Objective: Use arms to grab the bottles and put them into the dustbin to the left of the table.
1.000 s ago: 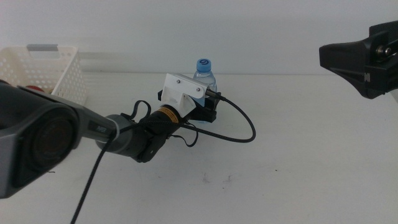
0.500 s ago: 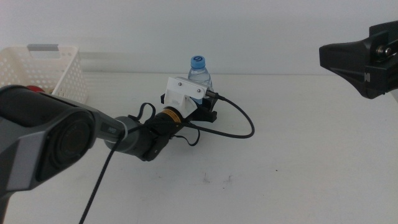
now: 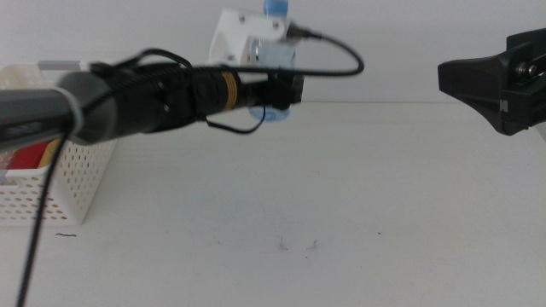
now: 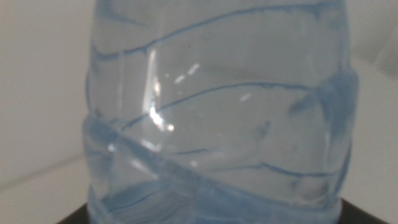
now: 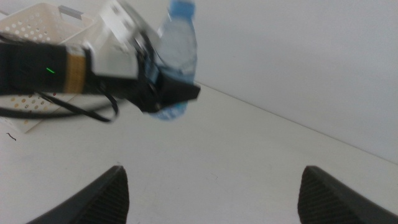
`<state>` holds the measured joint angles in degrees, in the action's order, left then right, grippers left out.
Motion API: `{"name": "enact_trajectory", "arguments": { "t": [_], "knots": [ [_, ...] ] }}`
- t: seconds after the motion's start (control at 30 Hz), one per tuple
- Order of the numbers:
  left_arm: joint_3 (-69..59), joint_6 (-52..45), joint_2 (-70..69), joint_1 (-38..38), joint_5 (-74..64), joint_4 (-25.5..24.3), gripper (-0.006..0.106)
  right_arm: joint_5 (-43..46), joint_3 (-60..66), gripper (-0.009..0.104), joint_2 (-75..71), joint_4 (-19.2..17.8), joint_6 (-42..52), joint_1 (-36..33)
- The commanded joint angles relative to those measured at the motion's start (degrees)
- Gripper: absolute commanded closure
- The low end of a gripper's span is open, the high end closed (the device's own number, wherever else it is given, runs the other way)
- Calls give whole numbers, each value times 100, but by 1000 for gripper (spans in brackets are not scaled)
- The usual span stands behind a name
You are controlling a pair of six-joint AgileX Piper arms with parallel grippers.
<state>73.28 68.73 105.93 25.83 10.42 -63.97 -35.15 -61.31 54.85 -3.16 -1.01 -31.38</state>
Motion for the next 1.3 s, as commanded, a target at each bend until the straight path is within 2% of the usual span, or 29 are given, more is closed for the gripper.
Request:
{"name": "enact_trajectory", "arguments": {
  "t": [0.0, 0.07, 0.23, 0.37, 0.43, 0.53, 0.67, 0.83, 0.97, 1.17, 1.27],
  "knots": [
    [54, 629, -412, 91, -72, -579, 102, 39, -36, 15, -13, -24, 57, -4],
    [54, 629, -606, 114, -19, -765, 102, 39, -36, 15, -13, -24, 57, -4],
    [54, 982, -1016, 167, 38, -694, 102, 39, -36, 15, -13, -24, 57, -4],
    [54, 1499, -1441, -147, 382, -810, 102, 39, -36, 15, -13, -24, 57, -4],
    [54, 1715, -1628, -335, 577, -1337, 102, 39, -36, 15, -13, -24, 57, -4],
    [133, 2933, -1868, -769, 1310, -2508, 102, 39, -36, 15, -13, -24, 57, -4],
    [205, 3920, -2097, -1427, 1411, -3597, 102, 39, -36, 15, -13, -24, 57, -4],
    [39, 4051, -2132, -2062, 1694, -3597, 102, 39, -36, 15, -24, -35, 57, -4],
    [-104, 4051, -2109, -2206, 1679, -3597, 102, 39, -36, 16, -24, -35, 57, -4],
    [-373, 3204, -2109, -2571, 1691, -3584, 102, 39, -36, 16, -24, -35, 57, -4],
    [-685, 2367, -2109, -2744, 1444, -2783, 102, 39, -36, 16, -24, -35, 57, -4]
  ]
}}
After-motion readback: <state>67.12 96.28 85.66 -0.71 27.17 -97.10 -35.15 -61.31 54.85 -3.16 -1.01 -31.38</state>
